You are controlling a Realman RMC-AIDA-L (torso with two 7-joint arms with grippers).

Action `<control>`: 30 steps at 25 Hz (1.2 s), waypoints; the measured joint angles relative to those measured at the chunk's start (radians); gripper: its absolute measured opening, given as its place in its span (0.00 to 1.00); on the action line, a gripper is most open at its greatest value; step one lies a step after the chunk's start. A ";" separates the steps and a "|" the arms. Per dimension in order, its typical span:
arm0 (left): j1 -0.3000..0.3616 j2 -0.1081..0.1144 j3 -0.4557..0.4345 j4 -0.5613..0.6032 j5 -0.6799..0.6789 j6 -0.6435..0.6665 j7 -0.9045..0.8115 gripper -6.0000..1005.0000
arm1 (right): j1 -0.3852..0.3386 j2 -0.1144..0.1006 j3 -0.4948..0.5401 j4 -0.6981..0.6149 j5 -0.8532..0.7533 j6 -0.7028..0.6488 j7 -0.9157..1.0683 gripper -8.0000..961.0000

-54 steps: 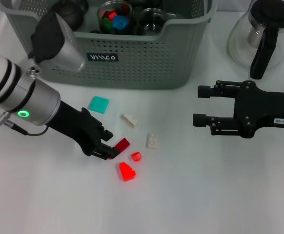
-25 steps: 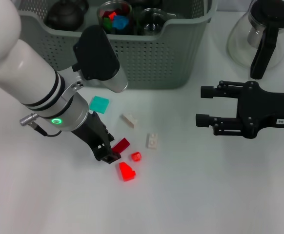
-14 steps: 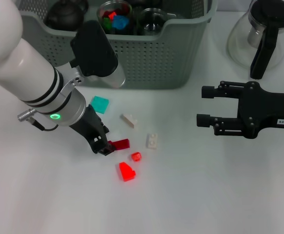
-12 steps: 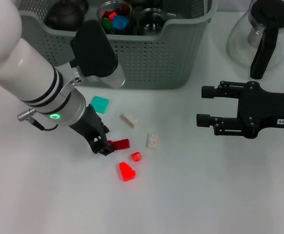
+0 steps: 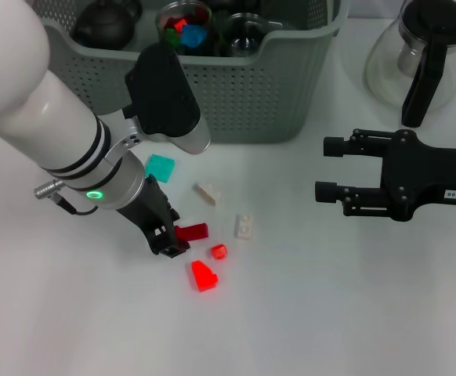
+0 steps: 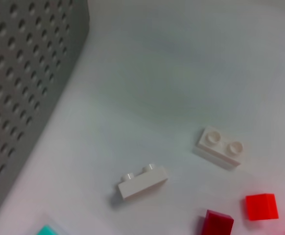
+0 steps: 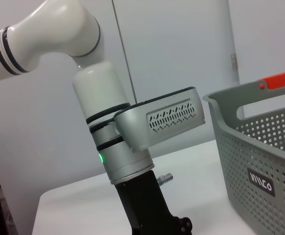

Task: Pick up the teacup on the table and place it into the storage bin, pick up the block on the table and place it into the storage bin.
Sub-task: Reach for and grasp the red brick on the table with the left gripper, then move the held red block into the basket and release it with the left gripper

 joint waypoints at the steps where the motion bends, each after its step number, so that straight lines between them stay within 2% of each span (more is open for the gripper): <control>1: 0.000 0.000 0.000 -0.001 0.000 -0.002 0.000 0.47 | 0.000 0.000 0.000 0.000 0.000 0.000 0.000 0.79; 8: -0.001 0.001 0.001 -0.008 0.027 -0.022 -0.006 0.47 | 0.004 -0.001 0.009 0.000 0.000 0.001 0.000 0.79; 13: -0.003 0.001 -0.001 -0.011 0.039 -0.023 -0.006 0.25 | 0.006 -0.002 0.009 0.000 0.000 0.001 0.001 0.79; 19: -0.007 0.002 -0.045 0.000 0.029 0.015 -0.004 0.24 | 0.008 -0.001 0.009 -0.001 0.000 0.001 0.002 0.79; 23: -0.029 0.003 -0.200 0.011 -0.042 0.122 0.060 0.24 | 0.009 0.000 0.013 -0.003 0.000 0.001 0.003 0.79; 25: -0.048 0.006 -0.314 -0.005 -0.090 0.189 0.125 0.24 | 0.009 0.000 0.018 -0.003 0.000 -0.002 0.003 0.79; 27: -0.079 0.015 -0.471 -0.058 -0.133 0.267 0.211 0.24 | 0.009 0.000 0.021 -0.003 0.000 -0.005 0.003 0.79; 30: -0.141 0.063 -0.701 -0.212 -0.190 0.379 0.343 0.24 | 0.009 0.000 0.021 -0.002 0.000 -0.006 0.003 0.79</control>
